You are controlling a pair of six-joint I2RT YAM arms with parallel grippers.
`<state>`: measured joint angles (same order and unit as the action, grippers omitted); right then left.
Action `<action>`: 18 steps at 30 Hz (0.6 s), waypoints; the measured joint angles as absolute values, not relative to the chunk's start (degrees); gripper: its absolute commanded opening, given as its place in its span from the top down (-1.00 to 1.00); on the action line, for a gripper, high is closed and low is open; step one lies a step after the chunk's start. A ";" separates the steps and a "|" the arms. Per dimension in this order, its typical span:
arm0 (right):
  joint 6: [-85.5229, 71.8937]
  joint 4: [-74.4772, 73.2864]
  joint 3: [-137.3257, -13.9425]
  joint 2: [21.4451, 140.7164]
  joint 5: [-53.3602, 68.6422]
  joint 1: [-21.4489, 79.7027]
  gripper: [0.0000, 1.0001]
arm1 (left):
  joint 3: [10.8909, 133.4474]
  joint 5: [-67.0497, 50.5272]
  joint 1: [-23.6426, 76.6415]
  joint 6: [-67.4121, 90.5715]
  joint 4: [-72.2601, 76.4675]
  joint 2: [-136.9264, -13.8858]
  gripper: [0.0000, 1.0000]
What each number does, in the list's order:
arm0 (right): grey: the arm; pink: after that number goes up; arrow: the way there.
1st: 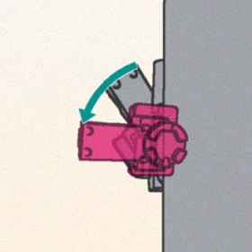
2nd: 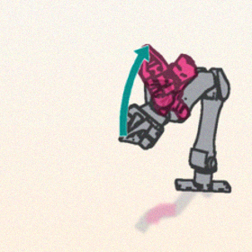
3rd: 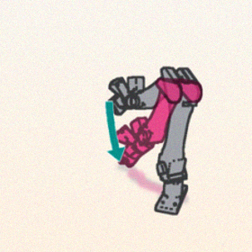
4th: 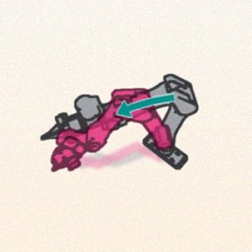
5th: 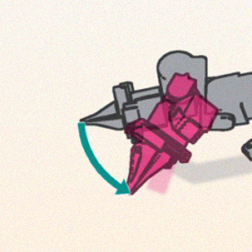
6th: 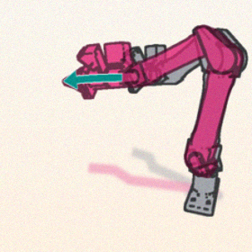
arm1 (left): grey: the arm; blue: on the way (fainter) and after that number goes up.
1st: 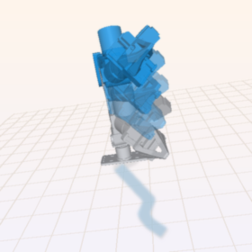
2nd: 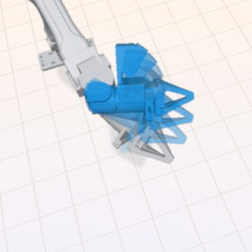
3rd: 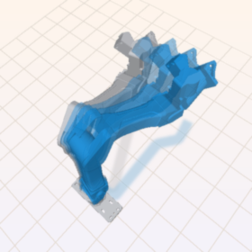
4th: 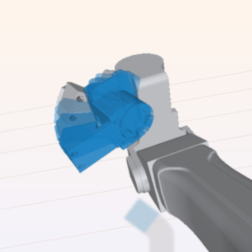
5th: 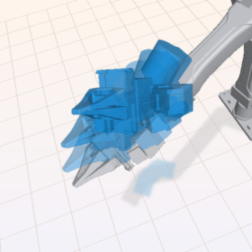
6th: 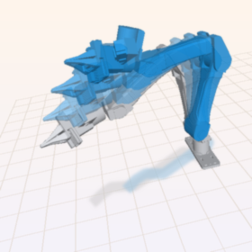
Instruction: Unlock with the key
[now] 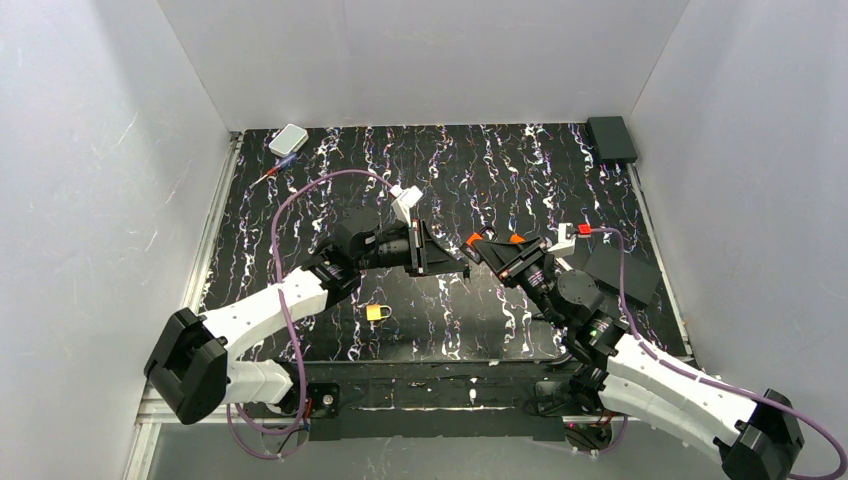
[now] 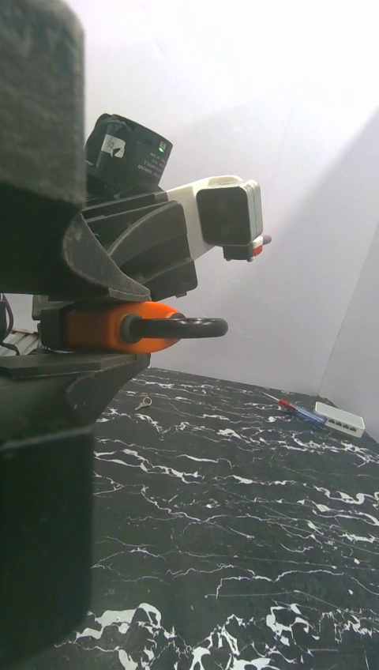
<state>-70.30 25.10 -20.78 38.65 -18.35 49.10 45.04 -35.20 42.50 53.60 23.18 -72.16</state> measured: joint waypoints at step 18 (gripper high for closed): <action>-70.30 23.86 -20.80 40.60 -19.49 48.69 0.97 | 45.08 -35.42 42.22 53.08 22.57 -74.17 1.00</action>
